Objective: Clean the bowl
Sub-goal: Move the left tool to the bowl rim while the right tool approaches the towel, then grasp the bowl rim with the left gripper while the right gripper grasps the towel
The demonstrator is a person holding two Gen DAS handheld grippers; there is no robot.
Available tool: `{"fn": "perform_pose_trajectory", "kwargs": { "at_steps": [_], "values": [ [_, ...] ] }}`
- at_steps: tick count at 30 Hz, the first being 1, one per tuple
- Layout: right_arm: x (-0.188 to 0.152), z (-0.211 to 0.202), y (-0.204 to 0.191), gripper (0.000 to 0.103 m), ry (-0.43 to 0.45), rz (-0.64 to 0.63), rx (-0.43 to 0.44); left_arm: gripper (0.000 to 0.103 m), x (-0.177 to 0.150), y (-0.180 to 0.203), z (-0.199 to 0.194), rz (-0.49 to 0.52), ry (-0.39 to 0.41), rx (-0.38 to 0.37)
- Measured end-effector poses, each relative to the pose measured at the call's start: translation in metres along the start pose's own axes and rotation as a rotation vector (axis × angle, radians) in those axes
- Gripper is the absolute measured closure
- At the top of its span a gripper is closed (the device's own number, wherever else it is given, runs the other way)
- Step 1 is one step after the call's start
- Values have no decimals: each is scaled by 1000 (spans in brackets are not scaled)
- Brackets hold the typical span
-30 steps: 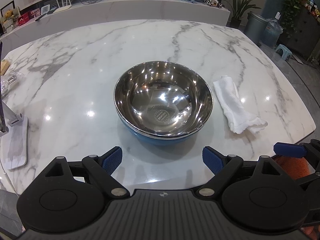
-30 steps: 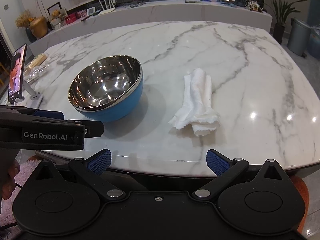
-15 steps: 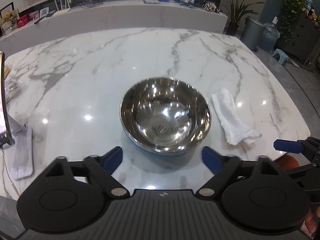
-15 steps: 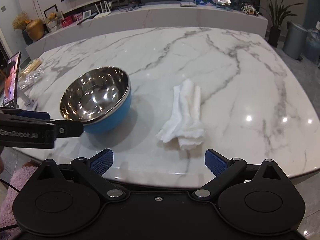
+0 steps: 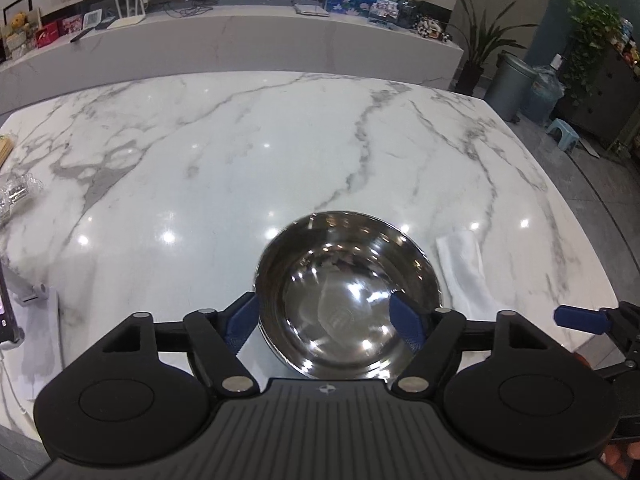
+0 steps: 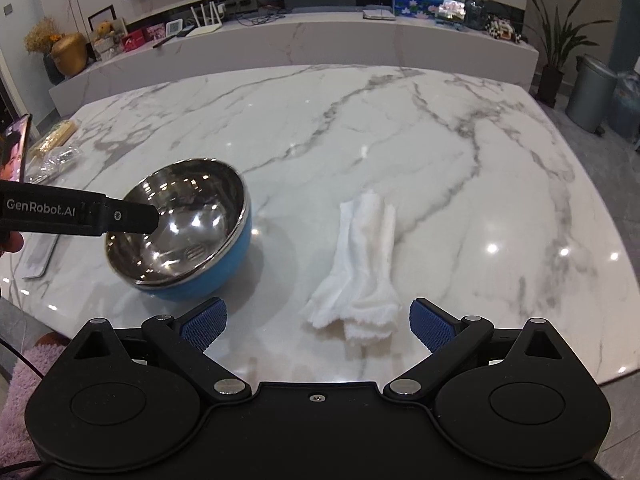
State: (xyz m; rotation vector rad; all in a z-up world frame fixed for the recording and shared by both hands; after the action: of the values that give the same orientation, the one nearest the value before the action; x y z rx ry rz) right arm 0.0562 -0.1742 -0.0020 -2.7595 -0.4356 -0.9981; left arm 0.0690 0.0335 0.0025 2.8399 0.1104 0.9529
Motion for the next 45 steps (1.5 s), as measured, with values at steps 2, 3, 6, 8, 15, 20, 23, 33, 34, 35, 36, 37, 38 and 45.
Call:
{"fn": "perform_pose_trajectory", "kwargs": {
  "at_steps": [2,3,6,8,15,20,23,33,34,35,36,37,38,45],
  "values": [
    [4,5,3,4,-6,-2,-12,30,1,-3,8,-12,-18,0],
    [5,7,4,4,-9,-2,-16,29,2,-5,11,-19,-27,0],
    [11,15,8,4,-19,-3,-26,28,3,-8,22,-31,-54,3],
    [14,20,10,4,-25,-5,-29,28,2,-11,29,-39,-74,4],
    [19,38,9,4,-59,-24,-24,20,0,-18,45,-55,-113,33],
    [20,48,9,6,-71,-41,-27,20,-4,-20,51,-60,-143,38],
    [22,52,9,18,-63,-52,-26,20,-6,-21,53,-73,-154,36],
    [28,70,12,53,-90,-86,-9,33,-6,-25,53,-104,-165,38],
    [28,71,13,53,-92,-86,-10,34,-6,-25,53,-102,-165,38],
    [28,72,13,53,-94,-86,-10,37,-7,-24,52,-101,-166,37],
    [28,74,14,56,-96,-87,-11,39,-7,-24,52,-98,-169,37],
    [28,76,14,58,-98,-87,-11,41,-8,-24,52,-97,-172,39],
    [28,78,15,61,-103,-88,-12,47,-9,-25,52,-97,-174,42],
    [24,88,16,87,-103,-113,-30,70,-10,-27,47,-101,-166,35]
  ]
}}
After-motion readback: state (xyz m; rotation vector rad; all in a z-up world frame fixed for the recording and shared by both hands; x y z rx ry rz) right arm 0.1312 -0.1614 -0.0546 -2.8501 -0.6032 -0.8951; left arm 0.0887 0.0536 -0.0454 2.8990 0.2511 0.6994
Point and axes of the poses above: each gripper's, at about its wrist camera, not at the fingertips, and z roughly the way its jaws point, y to its right, x to its top, the point moved 2 cm from there along z, roughly the way its jaws point, and after that the axes turned 3 degrees about y, right-handed, at the moved point
